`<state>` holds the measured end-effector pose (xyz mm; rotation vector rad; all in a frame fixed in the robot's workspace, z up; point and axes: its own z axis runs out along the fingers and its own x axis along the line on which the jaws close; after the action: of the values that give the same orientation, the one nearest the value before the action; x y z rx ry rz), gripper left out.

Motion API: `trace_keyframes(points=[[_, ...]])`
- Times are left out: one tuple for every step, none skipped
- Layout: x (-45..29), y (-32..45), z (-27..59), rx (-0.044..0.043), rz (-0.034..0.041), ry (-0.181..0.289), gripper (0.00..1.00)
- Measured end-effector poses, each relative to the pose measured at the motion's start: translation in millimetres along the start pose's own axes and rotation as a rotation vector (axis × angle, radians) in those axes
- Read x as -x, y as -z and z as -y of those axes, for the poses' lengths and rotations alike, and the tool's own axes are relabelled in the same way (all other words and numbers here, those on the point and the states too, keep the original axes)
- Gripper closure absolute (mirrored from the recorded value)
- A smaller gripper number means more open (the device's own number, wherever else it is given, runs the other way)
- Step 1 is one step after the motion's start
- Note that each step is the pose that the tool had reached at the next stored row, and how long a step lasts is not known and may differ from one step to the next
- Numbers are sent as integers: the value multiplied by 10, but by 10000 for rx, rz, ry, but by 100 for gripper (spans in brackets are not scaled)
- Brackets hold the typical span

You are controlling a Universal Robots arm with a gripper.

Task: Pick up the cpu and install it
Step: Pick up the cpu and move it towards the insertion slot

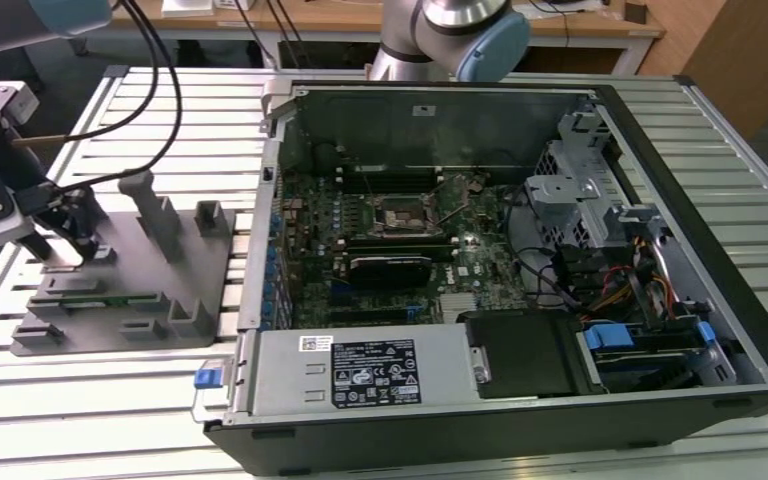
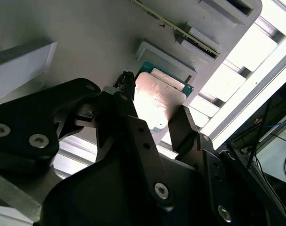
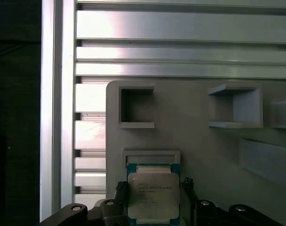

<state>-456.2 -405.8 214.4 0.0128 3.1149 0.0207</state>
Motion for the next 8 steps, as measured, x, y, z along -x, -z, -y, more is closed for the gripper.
trace_keyframes(points=[[0, 10, 0, 3, -1, 0, 47], [1, 19, 0, 7, 0, 0, 47], [1, 26, 0, 8, 1, 0, 47], [0, 33, 0, 8, 2, 0, 47], [0, 39, 0, 8, 2, 1, 47], [0, 45, 0, 9, 3, 1, 47], [0, 53, 0, 8, 3, 1, 47], [0, 61, -1, 10, 2, 0, 47]])
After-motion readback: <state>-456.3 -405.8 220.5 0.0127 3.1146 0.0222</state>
